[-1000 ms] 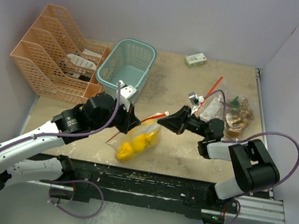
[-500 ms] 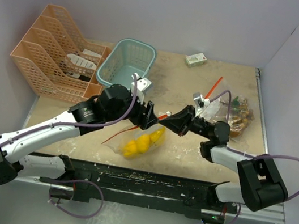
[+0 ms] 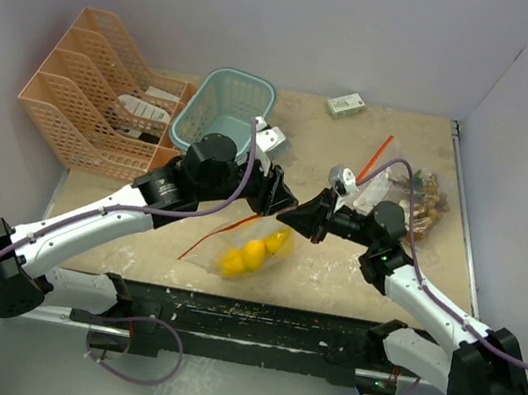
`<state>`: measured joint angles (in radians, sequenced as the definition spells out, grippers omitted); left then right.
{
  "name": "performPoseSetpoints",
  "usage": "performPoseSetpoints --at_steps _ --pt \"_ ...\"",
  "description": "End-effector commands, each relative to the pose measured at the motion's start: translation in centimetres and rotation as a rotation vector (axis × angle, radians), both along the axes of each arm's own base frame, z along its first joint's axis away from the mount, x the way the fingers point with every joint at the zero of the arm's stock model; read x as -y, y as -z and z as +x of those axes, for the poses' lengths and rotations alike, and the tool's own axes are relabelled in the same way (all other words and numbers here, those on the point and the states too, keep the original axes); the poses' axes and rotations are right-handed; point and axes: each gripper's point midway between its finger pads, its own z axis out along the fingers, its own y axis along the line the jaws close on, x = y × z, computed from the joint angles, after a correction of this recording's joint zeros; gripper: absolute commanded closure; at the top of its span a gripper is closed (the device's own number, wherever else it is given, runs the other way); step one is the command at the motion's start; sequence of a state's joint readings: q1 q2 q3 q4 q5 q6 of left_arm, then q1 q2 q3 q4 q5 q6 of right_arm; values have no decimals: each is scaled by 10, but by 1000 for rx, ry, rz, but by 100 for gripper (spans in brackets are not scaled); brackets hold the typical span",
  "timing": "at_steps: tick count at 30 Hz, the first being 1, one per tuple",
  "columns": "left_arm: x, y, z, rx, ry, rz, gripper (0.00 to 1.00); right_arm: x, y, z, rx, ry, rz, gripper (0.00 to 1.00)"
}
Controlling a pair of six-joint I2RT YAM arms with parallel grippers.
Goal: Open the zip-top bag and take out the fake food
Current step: Unzip the zipper food storage bag at the center of the board.
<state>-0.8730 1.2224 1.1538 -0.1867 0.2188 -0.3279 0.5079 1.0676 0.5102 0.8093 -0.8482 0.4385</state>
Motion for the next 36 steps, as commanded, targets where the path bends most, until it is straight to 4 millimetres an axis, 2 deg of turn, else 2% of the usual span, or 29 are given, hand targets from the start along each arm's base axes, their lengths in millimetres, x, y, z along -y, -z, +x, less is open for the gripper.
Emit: performPoseSetpoints --at_steps 1,7,15,21,27,36 --pt "13 -32 -7 73 87 -80 58 0 -6 6 44 25 -30 100" --pt "16 -26 -8 61 104 -68 61 2 -12 4 52 28 -26 100" --pt "15 -18 -2 51 66 -59 49 5 -22 -7 86 5 -7 100" --pt "23 -19 -3 45 94 -73 48 5 -28 -11 98 -8 4 100" --pt "27 -18 -7 34 124 -82 56 6 -31 -13 102 -7 9 100" --pt "22 -18 -12 31 130 -94 89 6 -30 -8 88 18 10 100"
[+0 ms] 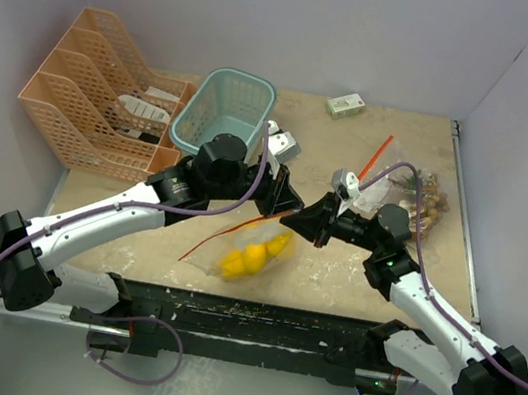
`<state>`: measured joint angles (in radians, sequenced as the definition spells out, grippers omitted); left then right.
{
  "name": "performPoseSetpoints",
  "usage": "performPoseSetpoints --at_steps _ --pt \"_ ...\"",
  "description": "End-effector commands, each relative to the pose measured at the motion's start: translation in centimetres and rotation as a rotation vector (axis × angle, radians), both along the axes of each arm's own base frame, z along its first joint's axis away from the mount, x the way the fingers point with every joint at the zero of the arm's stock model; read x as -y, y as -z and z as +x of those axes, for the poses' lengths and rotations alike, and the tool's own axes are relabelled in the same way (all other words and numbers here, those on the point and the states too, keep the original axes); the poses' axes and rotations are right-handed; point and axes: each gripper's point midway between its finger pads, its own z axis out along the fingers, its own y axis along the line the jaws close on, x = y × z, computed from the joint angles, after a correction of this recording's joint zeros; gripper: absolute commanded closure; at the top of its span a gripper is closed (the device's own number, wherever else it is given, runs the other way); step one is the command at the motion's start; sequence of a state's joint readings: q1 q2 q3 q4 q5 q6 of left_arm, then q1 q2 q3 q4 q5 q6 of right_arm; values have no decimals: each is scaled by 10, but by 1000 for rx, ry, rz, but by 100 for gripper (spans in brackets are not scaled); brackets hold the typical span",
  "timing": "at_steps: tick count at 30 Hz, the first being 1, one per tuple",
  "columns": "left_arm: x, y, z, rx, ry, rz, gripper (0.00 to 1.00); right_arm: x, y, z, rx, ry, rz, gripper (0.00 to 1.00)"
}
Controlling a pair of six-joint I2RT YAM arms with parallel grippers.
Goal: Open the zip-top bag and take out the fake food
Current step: Unzip the zipper food storage bag at the center of the board.
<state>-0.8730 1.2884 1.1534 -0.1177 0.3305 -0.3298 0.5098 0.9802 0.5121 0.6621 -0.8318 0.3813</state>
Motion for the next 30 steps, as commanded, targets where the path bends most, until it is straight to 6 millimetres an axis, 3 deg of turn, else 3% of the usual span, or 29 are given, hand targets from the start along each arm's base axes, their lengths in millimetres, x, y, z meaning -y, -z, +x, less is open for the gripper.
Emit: performPoseSetpoints --at_steps 1,4,8,9,13,17,23,26,30 --pt "0 -27 -7 49 22 -77 93 -1 -32 2 81 5 50 100" --pt "0 -27 -8 46 25 -79 100 0 -35 4 82 28 61 100" --pt "-1 -25 -10 41 31 -80 100 2 -37 5 82 45 68 100" --pt "-2 -24 -11 41 32 -83 98 2 -38 5 81 45 69 100" --pt "-2 -21 -14 37 40 -89 75 2 -40 5 83 44 75 100" --pt "-4 -18 -17 31 49 -90 74 3 -43 3 88 45 82 100" --pt "-6 -20 -20 36 53 -98 87 3 -46 1 91 40 90 100" --pt "-7 -23 -20 42 49 -103 98 3 -46 1 88 38 90 100" --pt "-7 -24 -19 41 46 -102 100 4 -46 3 85 55 93 100"
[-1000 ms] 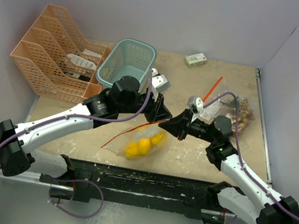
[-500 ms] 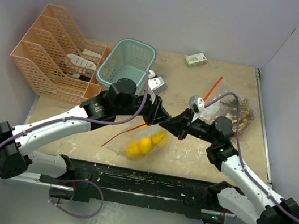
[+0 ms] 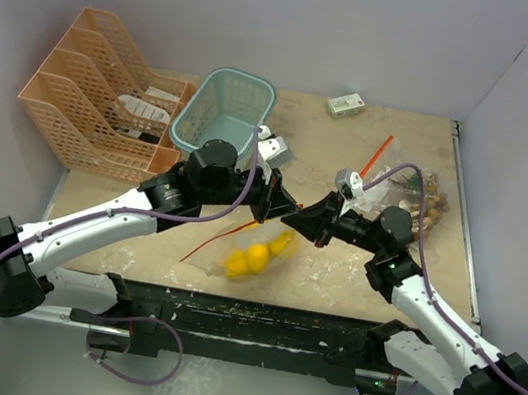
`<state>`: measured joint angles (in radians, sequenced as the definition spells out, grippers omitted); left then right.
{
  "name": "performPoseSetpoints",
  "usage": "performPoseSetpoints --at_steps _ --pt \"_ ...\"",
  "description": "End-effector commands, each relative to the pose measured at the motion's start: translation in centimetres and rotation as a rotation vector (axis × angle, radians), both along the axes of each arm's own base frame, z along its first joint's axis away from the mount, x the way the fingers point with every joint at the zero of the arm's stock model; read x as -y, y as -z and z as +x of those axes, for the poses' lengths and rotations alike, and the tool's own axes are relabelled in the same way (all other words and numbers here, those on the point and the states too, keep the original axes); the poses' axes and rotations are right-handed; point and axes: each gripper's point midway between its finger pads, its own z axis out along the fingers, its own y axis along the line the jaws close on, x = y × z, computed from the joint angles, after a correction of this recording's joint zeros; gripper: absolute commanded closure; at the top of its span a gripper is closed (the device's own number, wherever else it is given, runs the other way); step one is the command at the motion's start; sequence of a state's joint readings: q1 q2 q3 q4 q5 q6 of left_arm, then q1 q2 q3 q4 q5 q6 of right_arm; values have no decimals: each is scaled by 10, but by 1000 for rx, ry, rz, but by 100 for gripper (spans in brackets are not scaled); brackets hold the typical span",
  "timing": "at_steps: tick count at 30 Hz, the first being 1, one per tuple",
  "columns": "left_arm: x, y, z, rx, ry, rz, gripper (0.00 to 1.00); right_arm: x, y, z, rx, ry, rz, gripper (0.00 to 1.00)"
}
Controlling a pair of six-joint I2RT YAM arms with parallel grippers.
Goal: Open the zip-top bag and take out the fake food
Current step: Unzip the zipper food storage bag at the center of the board.
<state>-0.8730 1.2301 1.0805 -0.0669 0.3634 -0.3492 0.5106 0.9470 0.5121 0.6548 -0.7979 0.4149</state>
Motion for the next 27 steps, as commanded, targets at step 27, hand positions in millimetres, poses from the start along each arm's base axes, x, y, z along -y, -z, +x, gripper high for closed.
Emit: performPoseSetpoints --at_steps 27 --pt "-60 17 -21 -66 -171 28 100 58 -90 52 81 505 201 100"
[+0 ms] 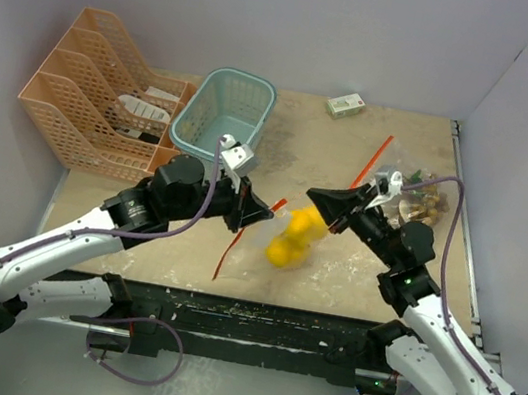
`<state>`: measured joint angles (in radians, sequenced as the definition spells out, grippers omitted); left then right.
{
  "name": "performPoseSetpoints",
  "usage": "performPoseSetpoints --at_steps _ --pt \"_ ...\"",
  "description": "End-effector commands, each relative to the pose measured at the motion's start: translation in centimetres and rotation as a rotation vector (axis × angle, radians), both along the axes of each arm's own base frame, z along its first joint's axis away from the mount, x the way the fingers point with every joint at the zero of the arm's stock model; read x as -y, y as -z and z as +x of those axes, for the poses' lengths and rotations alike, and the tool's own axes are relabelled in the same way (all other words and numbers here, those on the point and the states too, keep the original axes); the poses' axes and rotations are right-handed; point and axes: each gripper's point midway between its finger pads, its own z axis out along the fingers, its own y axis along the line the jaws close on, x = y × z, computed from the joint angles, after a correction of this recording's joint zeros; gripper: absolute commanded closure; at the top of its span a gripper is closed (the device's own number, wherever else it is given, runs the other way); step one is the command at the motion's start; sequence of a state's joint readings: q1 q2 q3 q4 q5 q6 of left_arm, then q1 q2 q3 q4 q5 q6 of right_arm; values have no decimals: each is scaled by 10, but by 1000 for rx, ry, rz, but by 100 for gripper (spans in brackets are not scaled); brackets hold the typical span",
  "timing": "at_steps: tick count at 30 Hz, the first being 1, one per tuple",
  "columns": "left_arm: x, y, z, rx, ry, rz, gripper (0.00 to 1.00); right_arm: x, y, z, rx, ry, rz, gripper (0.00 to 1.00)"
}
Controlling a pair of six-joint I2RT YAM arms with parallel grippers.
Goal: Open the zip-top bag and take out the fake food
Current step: Unzip the zipper food storage bag at the center of the board.
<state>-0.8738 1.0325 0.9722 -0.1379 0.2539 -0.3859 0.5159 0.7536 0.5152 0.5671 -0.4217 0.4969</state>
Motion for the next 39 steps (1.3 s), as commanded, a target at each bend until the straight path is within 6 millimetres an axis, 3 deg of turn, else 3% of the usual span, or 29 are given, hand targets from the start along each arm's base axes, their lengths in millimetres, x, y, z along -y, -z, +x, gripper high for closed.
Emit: performPoseSetpoints --at_steps 1,7,11,15,19,22,25,31,39 --pt "-20 26 -8 -74 -63 44 100 23 -47 27 90 169 42 100" --pt "-31 56 -12 -134 -97 96 100 37 -72 47 117 215 34 100" --pt "-39 63 -15 -142 -115 106 100 48 -94 57 138 238 22 100" --pt "-44 60 -13 -130 -142 97 100 39 -81 61 82 189 -33 100" --pt "-38 53 -10 -111 -129 85 100 21 -55 40 44 60 64 54" --pt "-32 50 -5 -106 -130 82 100 14 -34 32 -18 47 117 25" --pt "-27 49 2 -102 -145 75 100 -1 -22 25 -69 29 168 12" --pt "-17 44 13 -98 -161 50 100 -27 -13 22 -169 7 264 8" --pt "-20 25 18 -64 -200 -18 100 -46 7 28 -223 -5 275 17"
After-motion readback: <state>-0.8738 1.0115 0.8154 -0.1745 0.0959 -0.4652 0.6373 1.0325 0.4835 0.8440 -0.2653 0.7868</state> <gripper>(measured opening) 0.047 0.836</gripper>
